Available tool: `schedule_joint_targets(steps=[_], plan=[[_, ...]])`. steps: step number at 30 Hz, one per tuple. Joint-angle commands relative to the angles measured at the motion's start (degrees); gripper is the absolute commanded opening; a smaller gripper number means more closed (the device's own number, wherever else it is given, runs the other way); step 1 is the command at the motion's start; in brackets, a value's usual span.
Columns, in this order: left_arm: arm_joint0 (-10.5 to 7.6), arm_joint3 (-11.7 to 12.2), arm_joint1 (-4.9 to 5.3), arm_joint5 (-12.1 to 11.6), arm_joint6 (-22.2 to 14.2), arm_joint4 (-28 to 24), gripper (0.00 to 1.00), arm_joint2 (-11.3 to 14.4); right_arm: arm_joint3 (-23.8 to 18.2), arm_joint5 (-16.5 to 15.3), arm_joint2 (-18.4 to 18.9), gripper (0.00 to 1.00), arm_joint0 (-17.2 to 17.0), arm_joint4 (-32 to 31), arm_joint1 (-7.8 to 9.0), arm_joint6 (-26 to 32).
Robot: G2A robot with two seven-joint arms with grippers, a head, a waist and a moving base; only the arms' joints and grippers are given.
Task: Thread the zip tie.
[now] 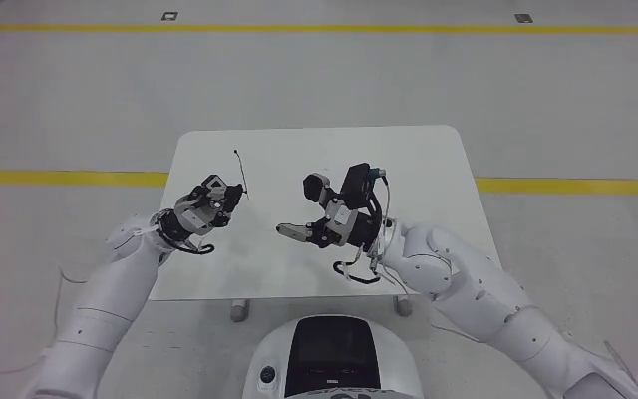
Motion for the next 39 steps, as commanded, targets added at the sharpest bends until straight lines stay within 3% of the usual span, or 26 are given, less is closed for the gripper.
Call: schedule_joint_targets(steps=[1, 8, 11, 25, 33, 35, 39], plan=[[0.04, 0.0, 0.01, 0.0, 0.0, 0.0, 0.0, 0.0, 0.0, 0.0, 0.0, 1.0, 0.0, 0.0, 0.01, 0.0], [0.22, -0.2, -0.05, 0.1, 0.6, -0.3, 0.0, 0.1, 0.0, 0.0, 0.0, 1.0, 0.0, 0.0, 0.01, 0.0], [0.89, -1.0, -0.26, 0.6, 1.4, -1.9, 0.0, 0.3, -0.9, 0.0, -0.6, 1.0, -0.8, 2.8, -0.28, -0.3], [-0.5, -0.1, -1.23, 1.5, -2.3, -4.6, 0.0, 1.5, 1.6, 0.0, -3.2, 1.0, 1.4, 28.0, -2.48, 2.4], [-0.71, -0.4, -1.28, 1.0, -2.6, -4.2, 0.0, 1.5, 1.7, 0.0, -3.0, 1.0, 1.7, 28.4, -2.58, 2.4], [-0.41, -0.3, -1.45, 0.4, -0.4, -4.8, 0.0, 1.6, 1.2, 0.0, -3.3, 1.0, 0.2, 33.9, -2.91, 2.3], [-0.29, 0.1, -1.86, -1.0, -1.2, -5.7, 0.0, 2.0, 3.6, 0.0, -2.9, 1.0, -0.5, 48.1, -3.85, 5.8]])
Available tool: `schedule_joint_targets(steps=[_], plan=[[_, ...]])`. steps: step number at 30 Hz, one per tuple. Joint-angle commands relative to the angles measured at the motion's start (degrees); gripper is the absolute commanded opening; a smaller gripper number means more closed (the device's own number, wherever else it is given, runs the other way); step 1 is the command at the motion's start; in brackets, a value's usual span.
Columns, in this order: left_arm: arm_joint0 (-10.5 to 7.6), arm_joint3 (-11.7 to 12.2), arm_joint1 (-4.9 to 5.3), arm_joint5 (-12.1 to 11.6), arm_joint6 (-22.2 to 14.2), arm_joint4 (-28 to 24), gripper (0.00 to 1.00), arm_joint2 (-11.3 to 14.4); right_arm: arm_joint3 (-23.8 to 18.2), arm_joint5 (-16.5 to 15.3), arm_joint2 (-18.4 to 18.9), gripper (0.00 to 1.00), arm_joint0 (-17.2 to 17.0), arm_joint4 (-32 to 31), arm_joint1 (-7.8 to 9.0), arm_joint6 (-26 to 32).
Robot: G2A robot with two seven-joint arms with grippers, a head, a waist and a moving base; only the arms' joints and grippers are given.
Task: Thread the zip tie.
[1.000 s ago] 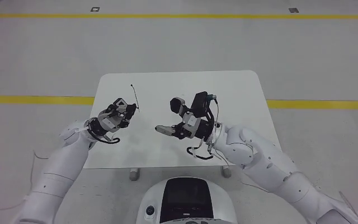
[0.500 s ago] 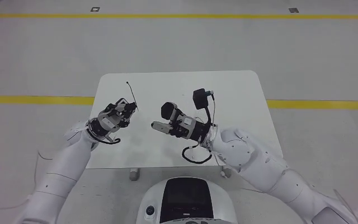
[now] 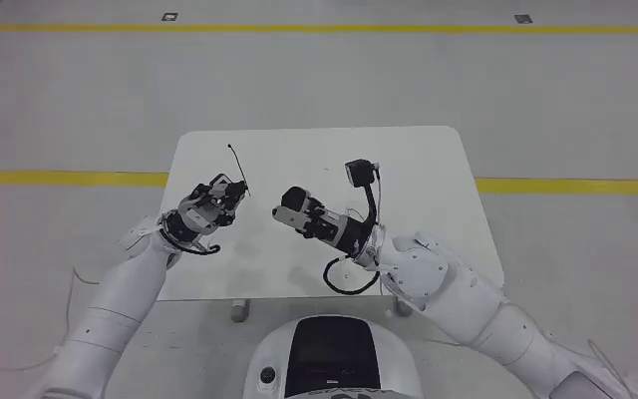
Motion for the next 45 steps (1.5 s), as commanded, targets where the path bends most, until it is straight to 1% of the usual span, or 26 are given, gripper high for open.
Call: schedule_joint_targets(steps=[1, 2, 4, 5, 7, 11, 12, 13, 19, 20, 22, 24, 28, 30, 32, 38, 40, 41, 42, 43, 45], plan=[[-0.12, 0.6, -0.21, -0.7, -0.9, -0.3, 0.0, 0.2, 1.6, 0.0, 0.4, 1.0, 0.1, 9.6, -0.52, 1.6], [-0.22, 1.0, -0.29, -0.9, -1.1, -0.3, 0.0, 0.4, 2.2, 0.0, 0.4, 1.0, -0.4, 13.3, -0.84, 1.5], [-0.47, 1.5, -0.48, -1.5, -1.7, 0.1, 0.0, 0.7, 4.0, 0.3, 0.4, 1.0, -0.2, 17.3, -1.42, 2.4], [-0.57, 1.8, -0.56, -1.7, -1.7, 0.3, 0.0, 0.9, 4.5, 0.9, 0.3, 1.0, -0.6, 20.7, -1.75, 2.2], [-0.74, 2.1, -0.71, -2.3, -2.0, 0.7, 0.0, 1.2, 5.7, 1.3, 0.4, 1.0, -0.1, 22.5, -2.24, 2.8], [-0.94, 2.7, -1.05, -3.1, -2.0, 0.5, 0.0, 1.5, 6.2, 2.0, 0.2, 1.0, -0.4, 31.1, -3.64, 2.9], [-1.07, 2.9, -1.09, -3.4, -1.9, 0.8, 0.0, 1.5, 6.2, 2.0, 0.2, 1.0, -0.4, 31.1, -3.64, 2.9], [-1.23, 2.8, -1.07, -4.3, -1.5, 1.7, 0.0, 1.3, 6.2, 2.0, 0.2, 1.0, -0.4, 31.1, -3.64, 2.9], [-1.23, 2.8, -1.07, -4.3, -1.5, 1.7, 0.0, 1.3, 6.2, 2.0, 0.2, 1.0, -0.4, 31.1, -3.64, 2.9], [-1.23, 2.8, -1.07, -4.3, -1.5, 1.7, 0.0, 1.3, 6.0, 2.5, 0.1, 1.0, -0.9, 31.7, -3.73, 3.0], [-0.84, 2.2, -1.34, -4.9, 0.5, 1.5, 0.0, 1.8, 5.6, 2.4, 0.2, 1.0, -1.8, 36.0, -4.16, 4.5], [-0.66, 2.3, -1.71, -4.8, 0.3, -0.2, 0.0, 2.5, 6.0, 2.3, 0.3, 1.0, -2.3, 38.8, -4.63, 4.9], [-1.35, 3.6, -2.54, -5.7, -0.2, -1.9, 0.0, 3.9, 7.2, 2.0, 0.1, 1.0, -2.5, 44.3, -5.92, 4.9], [-1.78, 4.3, -2.85, -6.1, -0.4, -1.9, 0.0, 4.6, 7.7, 2.0, 0.0, 1.0, -2.5, 45.8, -6.48, 4.5], [-2.13, 4.5, -3.06, -6.7, -0.8, -1.3, 0.0, 5.0, 8.2, 2.3, 0.0, 1.0, -2.2, 45.4, -6.78, 4.2], [-2.13, 4.5, -3.06, -6.7, -0.8, -1.3, 0.0, 5.0, 8.1, 2.4, 0.0, 1.0, -2.3, 45.3, -6.79, 4.2], [-1.74, 3.7, -3.22, -7.3, 0.8, -1.2, 0.0, 5.3, 7.2, 2.6, 0.2, 1.0, -2.9, 45.1, -7.01, 4.2], [-1.46, 3.2, -3.34, -7.4, 1.0, -1.5, 0.0, 5.5, 7.0, 2.6, 0.3, 1.0, -3.2, 45.5, -7.15, 4.5], [-1.25, 2.9, -3.51, -7.9, 1.0, -2.2, 0.0, 5.6, 7.0, 2.6, 0.4, 0.99, -3.3, 45.6, -7.33, 4.7], [-1.14, 2.9, -3.64, -8.1, 1.0, -2.6, 0.0, 5.7, 7.1, 2.5, 0.5, 0.95, -3.4, 45.6, -7.49, 4.7], [-1.12, 3.2, -3.95, -8.6, 1.1, -4.0, 0.0, 5.7, 7.2, 2.2, 0.7, 0.78, -3.8, 46.1, -7.88, 4.8]])
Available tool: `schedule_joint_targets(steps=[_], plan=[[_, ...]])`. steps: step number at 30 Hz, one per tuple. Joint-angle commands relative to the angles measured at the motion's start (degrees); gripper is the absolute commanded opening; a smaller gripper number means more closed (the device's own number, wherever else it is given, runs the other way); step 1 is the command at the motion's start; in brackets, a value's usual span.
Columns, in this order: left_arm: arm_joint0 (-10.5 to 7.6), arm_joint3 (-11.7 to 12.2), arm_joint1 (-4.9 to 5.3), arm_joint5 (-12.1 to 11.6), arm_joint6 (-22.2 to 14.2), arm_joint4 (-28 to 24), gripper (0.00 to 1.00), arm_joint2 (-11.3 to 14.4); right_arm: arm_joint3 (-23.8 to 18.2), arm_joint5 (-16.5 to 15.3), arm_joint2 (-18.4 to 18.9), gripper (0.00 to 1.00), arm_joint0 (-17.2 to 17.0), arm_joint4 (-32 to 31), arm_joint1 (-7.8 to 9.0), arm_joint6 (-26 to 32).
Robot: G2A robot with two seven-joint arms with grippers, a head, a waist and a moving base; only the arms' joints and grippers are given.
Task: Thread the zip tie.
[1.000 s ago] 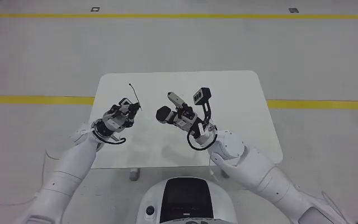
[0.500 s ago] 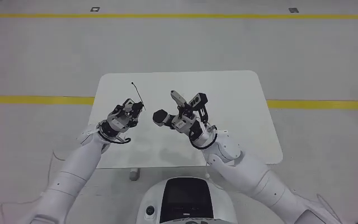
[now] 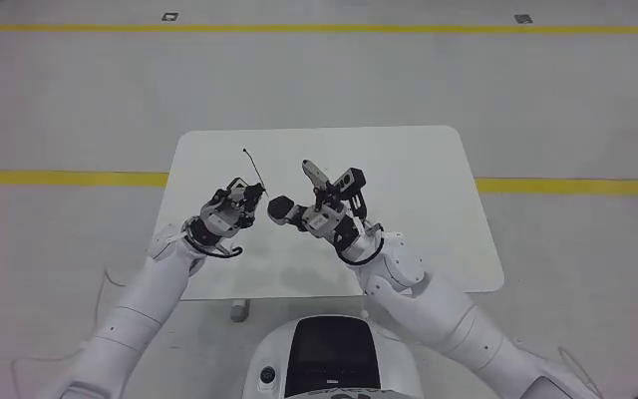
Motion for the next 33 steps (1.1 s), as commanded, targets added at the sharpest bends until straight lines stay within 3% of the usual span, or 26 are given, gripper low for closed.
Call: schedule_joint_targets(steps=[1, 3, 5, 16, 33], plan=[[-0.1, 0.5, -0.27, -0.2, 0.1, -1.0, 0.0, 0.1, 0.2, -0.3, 0.2, 0.73, -0.3, 0.4, -0.36, 0.1], [-0.26, 0.9, -0.43, -0.3, 0.0, -1.2, 0.0, 0.0, 0.3, -0.5, 0.3, 0.56, -0.5, 0.6, -0.68, 0.3], [-0.36, 1.5, -0.59, -0.3, -0.2, -1.2, 0.0, 0.0, 0.5, -0.7, 0.4, 0.49, -0.8, 0.7, -1.02, 0.6], [-0.41, 1.8, -1.24, 0.5, -0.3, -0.9, 0.0, 0.0, 1.5, 0.8, 0.8, 0.45, -2.2, 2.3, -2.63, 2.7], [-0.41, 1.8, -1.24, 0.5, -0.3, -0.9, 0.0, 0.0, 2.9, 1.6, 2.1, 0.24, -3.2, 2.4, -4.78, 4.8]])
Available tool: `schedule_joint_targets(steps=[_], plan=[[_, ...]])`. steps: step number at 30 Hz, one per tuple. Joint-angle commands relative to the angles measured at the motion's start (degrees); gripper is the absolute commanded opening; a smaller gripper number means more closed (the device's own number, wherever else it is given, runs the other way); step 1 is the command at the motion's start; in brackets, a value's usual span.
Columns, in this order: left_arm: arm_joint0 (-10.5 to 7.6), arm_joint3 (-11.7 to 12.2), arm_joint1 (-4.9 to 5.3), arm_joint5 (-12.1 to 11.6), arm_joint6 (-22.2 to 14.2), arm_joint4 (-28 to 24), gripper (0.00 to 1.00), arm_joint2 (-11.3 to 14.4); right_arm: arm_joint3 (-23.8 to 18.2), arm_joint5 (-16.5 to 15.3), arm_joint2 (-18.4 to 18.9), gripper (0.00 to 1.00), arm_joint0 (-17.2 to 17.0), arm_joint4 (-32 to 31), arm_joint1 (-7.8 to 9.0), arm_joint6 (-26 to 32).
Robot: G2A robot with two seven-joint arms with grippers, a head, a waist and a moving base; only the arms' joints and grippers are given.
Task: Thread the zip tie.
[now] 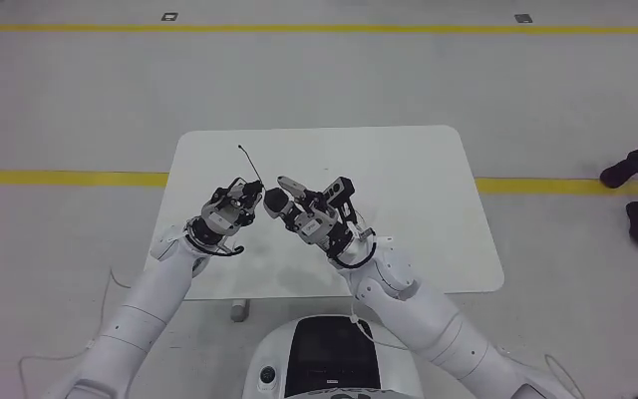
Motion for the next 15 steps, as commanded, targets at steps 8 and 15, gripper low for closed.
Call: schedule_joint_targets(steps=[8, 15], plan=[[0.0, 0.0, 0.0, 0.0, 0.0, 0.0, 0.0, 0.0, 1.0, 0.4, 0.4, 0.22, -0.4, 0.0, -1.11, 0.9], [0.0, 0.0, 0.0, 0.0, 0.0, 0.0, 0.0, 0.0, 1.5, 0.4, 0.7, 0.21, -0.7, -0.3, -1.93, 1.4]])
